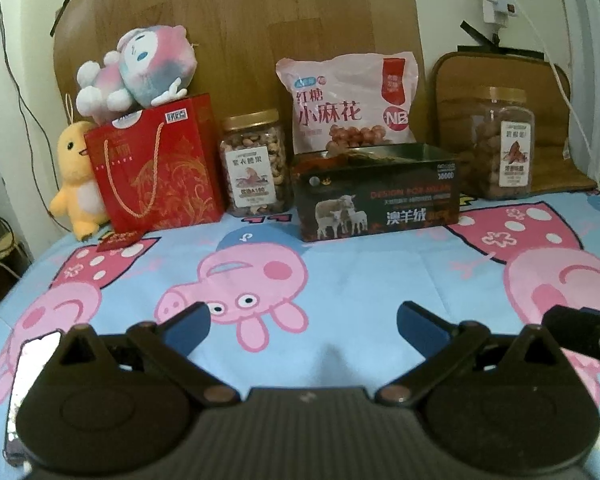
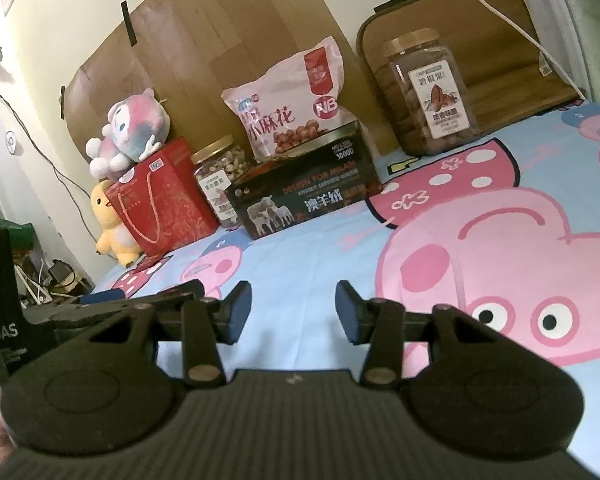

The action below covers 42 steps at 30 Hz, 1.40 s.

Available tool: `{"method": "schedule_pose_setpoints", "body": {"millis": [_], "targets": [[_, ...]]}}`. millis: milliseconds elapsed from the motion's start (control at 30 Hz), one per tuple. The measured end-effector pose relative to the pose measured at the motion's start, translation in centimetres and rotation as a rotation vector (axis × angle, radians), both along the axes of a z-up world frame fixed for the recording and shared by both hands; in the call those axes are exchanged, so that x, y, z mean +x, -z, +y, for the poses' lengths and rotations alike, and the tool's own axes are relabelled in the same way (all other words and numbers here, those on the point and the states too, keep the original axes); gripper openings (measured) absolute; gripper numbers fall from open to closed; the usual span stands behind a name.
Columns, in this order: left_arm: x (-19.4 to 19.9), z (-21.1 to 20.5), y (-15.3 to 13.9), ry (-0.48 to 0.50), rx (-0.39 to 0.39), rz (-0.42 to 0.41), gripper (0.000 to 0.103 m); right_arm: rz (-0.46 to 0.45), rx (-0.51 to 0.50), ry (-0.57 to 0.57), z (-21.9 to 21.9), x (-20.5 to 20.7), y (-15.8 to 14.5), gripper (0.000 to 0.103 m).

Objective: Organize snacks

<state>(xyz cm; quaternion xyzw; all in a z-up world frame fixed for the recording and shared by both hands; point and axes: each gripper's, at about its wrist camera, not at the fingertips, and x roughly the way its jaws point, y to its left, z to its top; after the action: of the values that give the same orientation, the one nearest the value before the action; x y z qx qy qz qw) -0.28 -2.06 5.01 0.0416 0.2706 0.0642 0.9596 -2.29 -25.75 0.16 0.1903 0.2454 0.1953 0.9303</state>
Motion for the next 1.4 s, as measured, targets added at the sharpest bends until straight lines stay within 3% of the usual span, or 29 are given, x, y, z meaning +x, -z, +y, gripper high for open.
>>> {"method": "schedule_pose_setpoints", "body": {"millis": [967, 1400], "targets": [[-0.4, 0.4, 0.8, -0.04, 0.115, 0.033, 0.103, -0.004, 0.0, -0.016, 0.9, 0.3, 0.0, 0.056], [-0.2, 0.5, 1.0, -0.03, 0.104, 0.062, 0.103, -0.001, 0.001, -0.012, 0.8, 0.4, 0.1, 0.057]]}}
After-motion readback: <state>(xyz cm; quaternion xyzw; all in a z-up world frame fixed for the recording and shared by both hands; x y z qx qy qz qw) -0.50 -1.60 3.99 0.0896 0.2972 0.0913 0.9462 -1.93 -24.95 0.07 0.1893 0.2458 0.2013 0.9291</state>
